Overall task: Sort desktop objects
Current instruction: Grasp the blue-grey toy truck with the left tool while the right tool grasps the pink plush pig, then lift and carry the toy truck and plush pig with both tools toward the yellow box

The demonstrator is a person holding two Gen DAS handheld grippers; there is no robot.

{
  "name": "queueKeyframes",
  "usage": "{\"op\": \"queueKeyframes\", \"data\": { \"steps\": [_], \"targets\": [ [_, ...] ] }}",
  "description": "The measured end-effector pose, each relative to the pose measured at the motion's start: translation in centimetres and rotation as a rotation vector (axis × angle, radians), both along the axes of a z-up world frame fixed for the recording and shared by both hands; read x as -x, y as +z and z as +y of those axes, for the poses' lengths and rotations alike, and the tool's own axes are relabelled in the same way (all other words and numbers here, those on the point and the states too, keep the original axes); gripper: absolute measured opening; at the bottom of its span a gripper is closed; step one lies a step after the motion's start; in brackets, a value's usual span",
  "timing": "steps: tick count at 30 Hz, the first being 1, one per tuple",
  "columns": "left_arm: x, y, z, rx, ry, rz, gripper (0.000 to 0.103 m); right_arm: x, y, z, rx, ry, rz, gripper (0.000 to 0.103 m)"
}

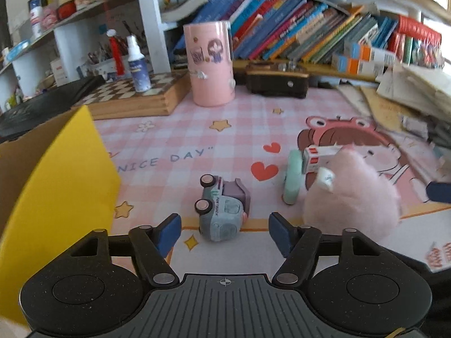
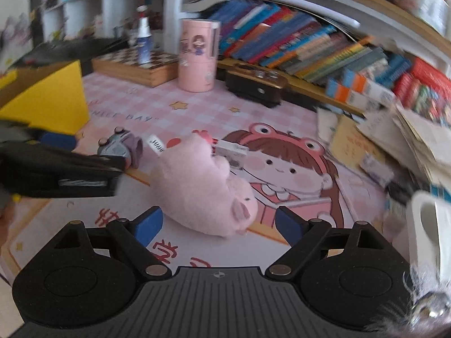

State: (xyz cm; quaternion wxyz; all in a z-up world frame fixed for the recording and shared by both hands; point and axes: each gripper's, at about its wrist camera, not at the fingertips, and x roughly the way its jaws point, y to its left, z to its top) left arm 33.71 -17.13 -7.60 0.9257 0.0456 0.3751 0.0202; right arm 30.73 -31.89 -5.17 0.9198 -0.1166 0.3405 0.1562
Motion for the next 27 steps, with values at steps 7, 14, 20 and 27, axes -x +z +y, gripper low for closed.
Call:
{"op": "queueKeyframes", "data": {
  "steps": [7, 14, 20, 27],
  "targets": [
    [-2.7, -1.5, 0.3, 0.007, 0.030, 0.024, 0.062, -1.6, -0.9, 1.3, 0.033, 0.087, -0.006, 0.087],
    [-3.6, -2.2, 0.4, 0.012, 0.025, 0.045, 0.046, -3.4, -1.7, 2.8, 0.091, 0.160, -0.023, 0.087],
    [-3.0, -1.9, 0.5, 0.014, 0.016, 0.044, 0.043, -4.5, -2.6, 3.6, 0.131, 0.200, -0.026, 0.086],
    [-0.1, -0.2, 1.1, 0.057, 0.021, 0.000, 0.043, -4.6, -2.8, 3.6, 0.139, 0.217, -0.045, 0.066]
  ]
}}
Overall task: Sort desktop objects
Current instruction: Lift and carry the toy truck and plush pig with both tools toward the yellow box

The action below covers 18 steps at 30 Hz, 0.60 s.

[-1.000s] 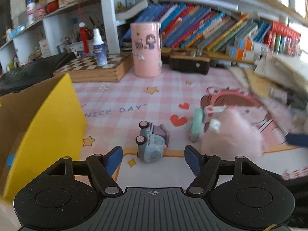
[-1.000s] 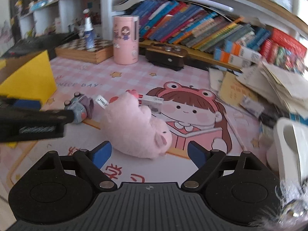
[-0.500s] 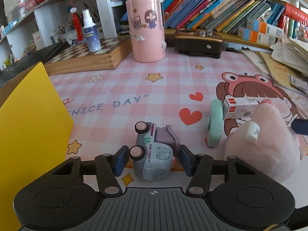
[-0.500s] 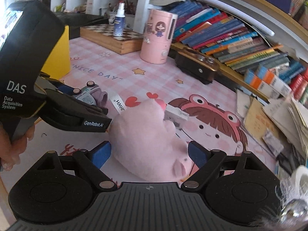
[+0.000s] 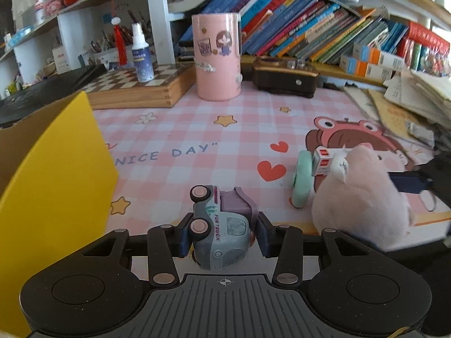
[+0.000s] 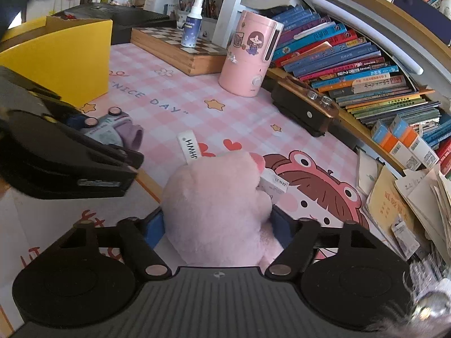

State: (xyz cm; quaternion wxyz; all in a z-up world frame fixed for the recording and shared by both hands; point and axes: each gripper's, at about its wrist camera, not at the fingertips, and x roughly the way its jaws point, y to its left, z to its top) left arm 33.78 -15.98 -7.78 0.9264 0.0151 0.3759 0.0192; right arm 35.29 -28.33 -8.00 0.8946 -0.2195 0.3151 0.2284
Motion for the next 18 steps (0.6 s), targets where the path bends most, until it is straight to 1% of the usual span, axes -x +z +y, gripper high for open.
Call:
{"op": "queueKeyframes", "data": {
  "steps": [3, 7, 12, 18],
  "targets": [
    [1.5, 0.6, 0.1, 0.005, -0.015, -0.016, 0.043, 0.4, 0.5, -0.3, -0.025, -0.019, 0.010, 0.062],
    [4.0, 2.0, 0.5, 0.047, -0.024, -0.039, 0.043, 1.5, 1.9, -1.5, -0.092, -0.086, 0.024, 0.062],
    [7.6, 4.2, 0.7, 0.060, -0.065, -0.102, 0.043, 3.8, 3.6, -3.1, -0.158, -0.152, 0.046, 0.063],
    [11.1, 6.3, 2.3, 0.128, -0.043, -0.135, 0.043, 7.3, 5.4, -4.0, -0.220, -0.194, 0.053, 0.063]
  ]
}}
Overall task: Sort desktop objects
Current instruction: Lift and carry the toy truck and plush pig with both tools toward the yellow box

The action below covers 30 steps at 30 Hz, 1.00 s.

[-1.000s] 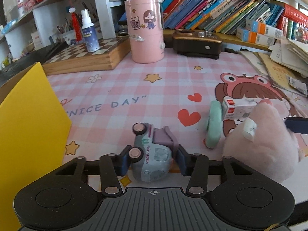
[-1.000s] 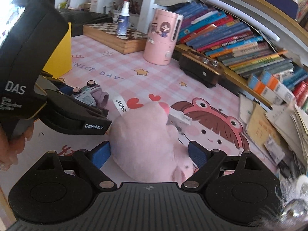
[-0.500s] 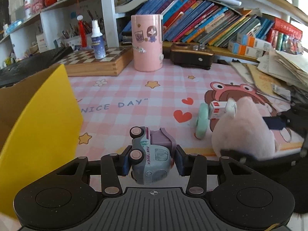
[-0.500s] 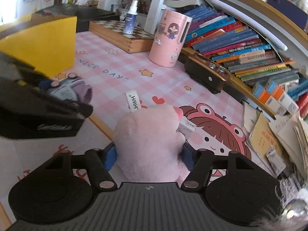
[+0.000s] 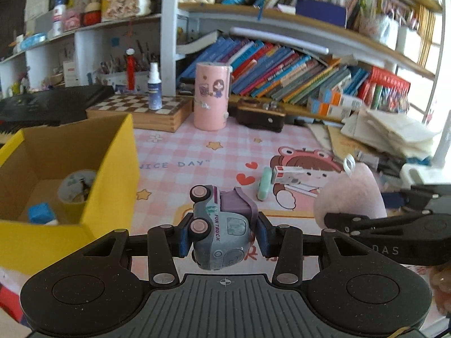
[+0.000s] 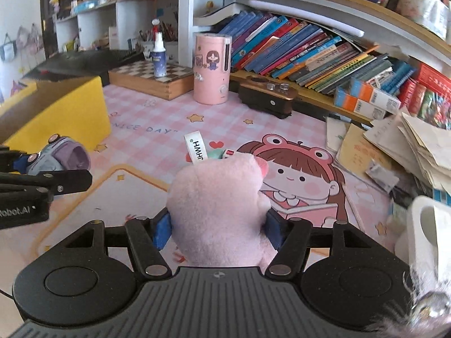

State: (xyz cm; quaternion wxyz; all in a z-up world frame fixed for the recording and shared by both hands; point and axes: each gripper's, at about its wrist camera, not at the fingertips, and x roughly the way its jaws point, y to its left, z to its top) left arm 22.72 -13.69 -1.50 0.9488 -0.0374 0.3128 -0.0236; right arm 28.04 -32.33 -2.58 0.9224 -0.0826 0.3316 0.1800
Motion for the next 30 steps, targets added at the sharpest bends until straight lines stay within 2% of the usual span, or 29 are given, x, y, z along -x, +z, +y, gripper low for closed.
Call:
{"op": "queueKeyframes", "data": {
  "steps": [8, 12, 30],
  "targets": [
    [4.6, 2.0, 2.7, 0.059, -0.013, -0.036, 0.043, 4.9, 2.8, 0.3, -0.094, -0.040, 0.042, 0.063],
    [7.1, 2.1, 4.2, 0.057, -0.035, -0.042, 0.043, 8.1, 3.9, 1.8, -0.116, -0.036, 0.052, 0.063],
    [17.4, 0.5, 12.4, 0.055, -0.101, 0.024, 0.043, 20.4, 2.7, 11.8, -0.071, -0.048, 0.143, 0.063]
  ]
}}
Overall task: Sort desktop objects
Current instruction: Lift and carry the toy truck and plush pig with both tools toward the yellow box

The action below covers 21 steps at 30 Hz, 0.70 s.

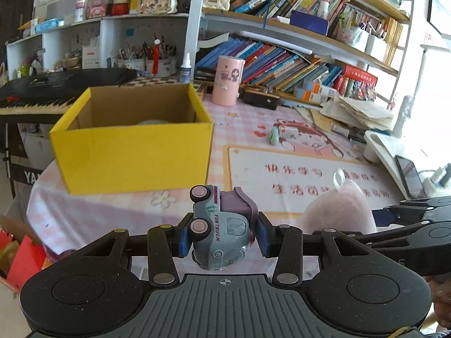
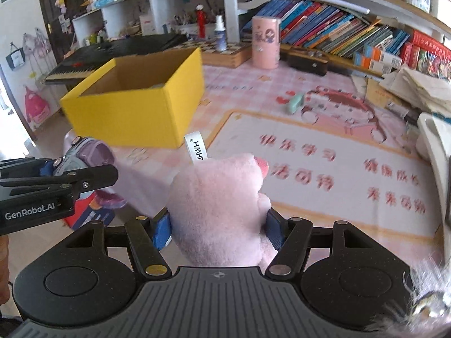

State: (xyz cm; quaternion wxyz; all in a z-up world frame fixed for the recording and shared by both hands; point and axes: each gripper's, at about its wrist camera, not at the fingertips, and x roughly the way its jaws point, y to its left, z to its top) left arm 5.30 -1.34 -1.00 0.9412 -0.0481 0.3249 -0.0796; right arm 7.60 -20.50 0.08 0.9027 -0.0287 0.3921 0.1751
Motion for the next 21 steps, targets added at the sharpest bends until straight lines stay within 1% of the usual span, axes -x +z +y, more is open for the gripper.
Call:
{"op": "queueKeyframes", "data": {
  "steps": [5, 10, 21],
  "targets": [
    [2.3, -0.5, 2.3, -0.003, 0.018, 0.023, 0.043, 2.4, -0.4, 2.6, -0.005, 0.024, 0.016, 0.063],
    [4.2, -0.4, 4.6, -0.001, 0.072, 0.021, 0.043, 4.2, -0.6, 5.4, -0.005, 0.081, 0.022, 0.063],
    [6.5, -0.3, 7.8, 0.002, 0.145, 0.014, 0.043, 6.0, -0.4, 10.0, 0.003, 0.196, 0.020, 0.064]
  ]
}}
